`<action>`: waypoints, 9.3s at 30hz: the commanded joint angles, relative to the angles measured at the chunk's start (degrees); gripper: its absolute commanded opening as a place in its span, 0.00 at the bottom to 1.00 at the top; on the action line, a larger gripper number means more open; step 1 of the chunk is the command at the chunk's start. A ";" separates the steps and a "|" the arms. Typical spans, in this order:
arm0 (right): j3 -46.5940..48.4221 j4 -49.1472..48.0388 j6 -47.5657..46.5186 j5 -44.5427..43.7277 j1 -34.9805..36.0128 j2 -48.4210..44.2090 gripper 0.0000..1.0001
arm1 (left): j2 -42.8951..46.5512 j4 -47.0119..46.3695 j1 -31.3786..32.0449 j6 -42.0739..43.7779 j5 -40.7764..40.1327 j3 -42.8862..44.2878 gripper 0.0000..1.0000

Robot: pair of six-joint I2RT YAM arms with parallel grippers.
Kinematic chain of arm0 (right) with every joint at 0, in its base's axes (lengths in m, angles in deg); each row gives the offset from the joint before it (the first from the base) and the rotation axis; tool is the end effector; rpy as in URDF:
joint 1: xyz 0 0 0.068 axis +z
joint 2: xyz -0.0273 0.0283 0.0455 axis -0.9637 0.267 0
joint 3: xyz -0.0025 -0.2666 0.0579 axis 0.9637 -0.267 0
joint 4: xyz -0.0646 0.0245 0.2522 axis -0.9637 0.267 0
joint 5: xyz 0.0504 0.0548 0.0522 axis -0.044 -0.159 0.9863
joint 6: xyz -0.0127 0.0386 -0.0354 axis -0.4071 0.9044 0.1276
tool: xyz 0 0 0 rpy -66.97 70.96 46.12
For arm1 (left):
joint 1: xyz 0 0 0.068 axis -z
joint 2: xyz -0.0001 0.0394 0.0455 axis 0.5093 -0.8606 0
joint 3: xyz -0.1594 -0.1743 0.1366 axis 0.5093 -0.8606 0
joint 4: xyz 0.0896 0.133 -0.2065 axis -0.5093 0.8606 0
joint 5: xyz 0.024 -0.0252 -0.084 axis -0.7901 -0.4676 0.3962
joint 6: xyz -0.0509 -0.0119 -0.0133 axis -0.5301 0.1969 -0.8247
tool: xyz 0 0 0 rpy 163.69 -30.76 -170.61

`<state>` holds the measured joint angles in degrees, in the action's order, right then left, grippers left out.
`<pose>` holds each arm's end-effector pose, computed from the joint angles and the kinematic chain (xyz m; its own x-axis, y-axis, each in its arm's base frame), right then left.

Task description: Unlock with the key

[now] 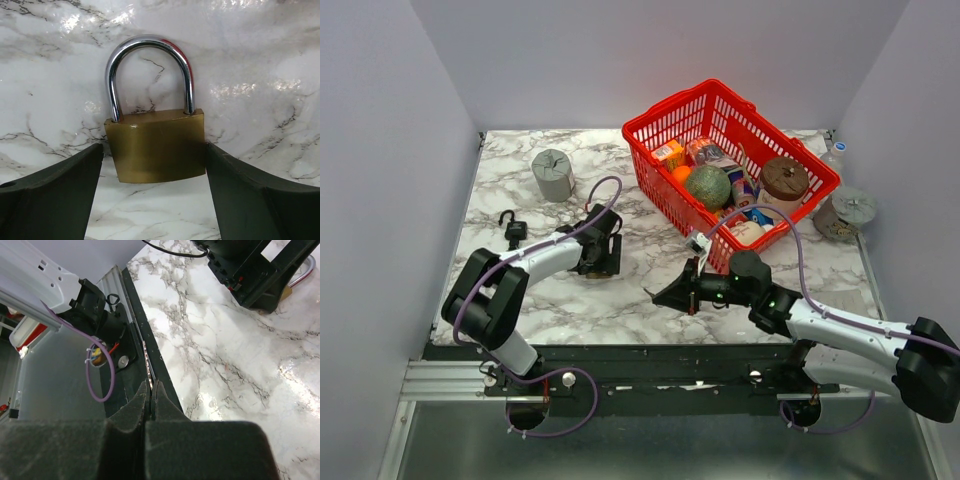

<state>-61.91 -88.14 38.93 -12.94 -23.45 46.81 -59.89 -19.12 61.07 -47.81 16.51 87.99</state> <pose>0.1301 0.1861 0.2337 -0.5535 -0.0301 -0.8323 -0.8067 0.2675 0.5269 0.2565 -0.1438 0.1637 -0.9032 0.0020 -0.4291 0.0272 0.9983 -0.0525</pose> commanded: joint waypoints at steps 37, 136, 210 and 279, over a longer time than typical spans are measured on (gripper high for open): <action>27.80 -2.99 11.49 -22.18 9.40 45.45 0.01 | 17.13 -25.25 -13.85 -21.93 28.46 -17.03 0.00; 37.21 -5.80 11.49 -39.93 4.48 52.49 0.01 | 14.14 -30.44 -14.64 -25.45 31.36 -20.46 0.00; 33.44 -15.03 8.77 -16.64 -4.75 33.25 0.01 | 24.77 -52.58 -10.51 -22.46 51.92 -19.23 0.00; 31.94 36.56 -32.80 17.21 -5.28 6.43 0.73 | 28.47 -73.59 -2.24 -29.84 80.49 -22.93 0.00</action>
<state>-28.58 -54.04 6.21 5.47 -28.58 51.25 -33.12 -84.41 58.76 -77.39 95.87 64.16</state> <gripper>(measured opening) 0.756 0.720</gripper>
